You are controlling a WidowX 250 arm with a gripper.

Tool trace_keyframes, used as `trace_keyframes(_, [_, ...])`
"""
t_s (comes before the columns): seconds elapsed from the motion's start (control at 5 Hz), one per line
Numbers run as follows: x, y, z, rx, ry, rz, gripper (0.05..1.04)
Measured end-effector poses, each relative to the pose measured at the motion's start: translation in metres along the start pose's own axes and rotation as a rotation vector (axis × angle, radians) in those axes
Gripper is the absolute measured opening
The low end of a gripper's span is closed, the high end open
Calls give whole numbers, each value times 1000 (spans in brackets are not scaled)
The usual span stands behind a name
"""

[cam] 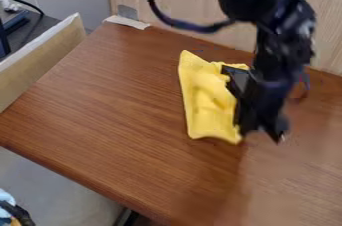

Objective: Fold the cloth from bottom right to top left

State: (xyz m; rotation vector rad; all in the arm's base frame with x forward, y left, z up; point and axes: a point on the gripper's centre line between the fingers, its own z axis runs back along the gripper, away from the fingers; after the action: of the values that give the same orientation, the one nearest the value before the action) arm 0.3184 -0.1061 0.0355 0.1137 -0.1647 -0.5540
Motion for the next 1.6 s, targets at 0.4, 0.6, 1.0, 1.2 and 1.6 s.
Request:
trace_keyframes(0.4, [-2, 94, 35, 142, -2, 259, 59])
trace_keyframes(0.6, [-11, 137, 39, 149, -11, 380, 59])
trace_keyframes(1.0, [-50, 186, 4, 126, 85, 548, 59])
trace_keyframes(1.2, [-66, 198, -18, 93, 111, 600, 59])
trace_keyframes(1.6, [-86, 215, -43, 44, 87, 677, 59])
